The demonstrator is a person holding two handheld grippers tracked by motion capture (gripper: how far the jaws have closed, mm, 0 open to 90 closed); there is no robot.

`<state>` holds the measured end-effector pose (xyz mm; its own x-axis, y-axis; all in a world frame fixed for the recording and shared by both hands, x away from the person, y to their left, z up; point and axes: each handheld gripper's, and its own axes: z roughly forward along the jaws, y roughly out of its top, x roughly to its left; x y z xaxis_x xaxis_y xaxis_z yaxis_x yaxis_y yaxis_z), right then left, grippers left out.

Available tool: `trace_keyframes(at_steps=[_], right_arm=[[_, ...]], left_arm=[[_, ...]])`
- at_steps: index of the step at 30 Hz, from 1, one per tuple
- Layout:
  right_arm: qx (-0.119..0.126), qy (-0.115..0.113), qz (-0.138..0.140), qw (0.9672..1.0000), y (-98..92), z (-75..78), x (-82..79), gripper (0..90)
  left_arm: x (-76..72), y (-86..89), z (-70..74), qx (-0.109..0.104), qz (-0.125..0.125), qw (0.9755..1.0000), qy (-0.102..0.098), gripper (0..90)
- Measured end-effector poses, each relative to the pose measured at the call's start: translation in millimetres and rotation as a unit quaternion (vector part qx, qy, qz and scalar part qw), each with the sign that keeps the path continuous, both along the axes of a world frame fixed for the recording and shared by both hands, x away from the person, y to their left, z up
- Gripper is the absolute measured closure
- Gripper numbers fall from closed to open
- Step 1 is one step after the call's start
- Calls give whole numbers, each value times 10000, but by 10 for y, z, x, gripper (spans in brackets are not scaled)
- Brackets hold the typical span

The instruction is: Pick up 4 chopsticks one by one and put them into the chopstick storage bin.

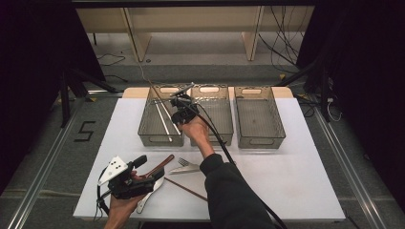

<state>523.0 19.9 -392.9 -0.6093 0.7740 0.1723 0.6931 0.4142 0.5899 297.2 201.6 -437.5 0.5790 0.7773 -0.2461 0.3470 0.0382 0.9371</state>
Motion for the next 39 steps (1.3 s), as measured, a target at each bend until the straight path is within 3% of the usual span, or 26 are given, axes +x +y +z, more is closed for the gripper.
trace_keyframes(at_steps=[5, 8, 9, 21, 28, 39], right_arm=[[59, 85, -118, 9999, 12, -43, 10, 831], [189, 171, -128, 9996, 16, -56, 19, 671], [251, 200, -117, 9994, 13, -52, 19, 660], [282, 62, 210, 9994, -63, 60, -47, 514], [227, -33, 458, 9987, -172, 127, -156, 420], [230, -118, 977, 9949, -377, 210, -497, 333]], left_arm=[[-1, 2, 0, 0, 0, 10000, -2, 160], [0, 3, 0, 5, -1, 10000, -6, 160], [-2, 2, 0, -1, 3, 10000, -8, 160], [-2, 3, -1, 2, 13, 10000, -4, 160], [-1, 2, -1, 7, 11, 10000, 1, 160], [-3, 5, -1, 8, 40, 10000, -12, 160]])
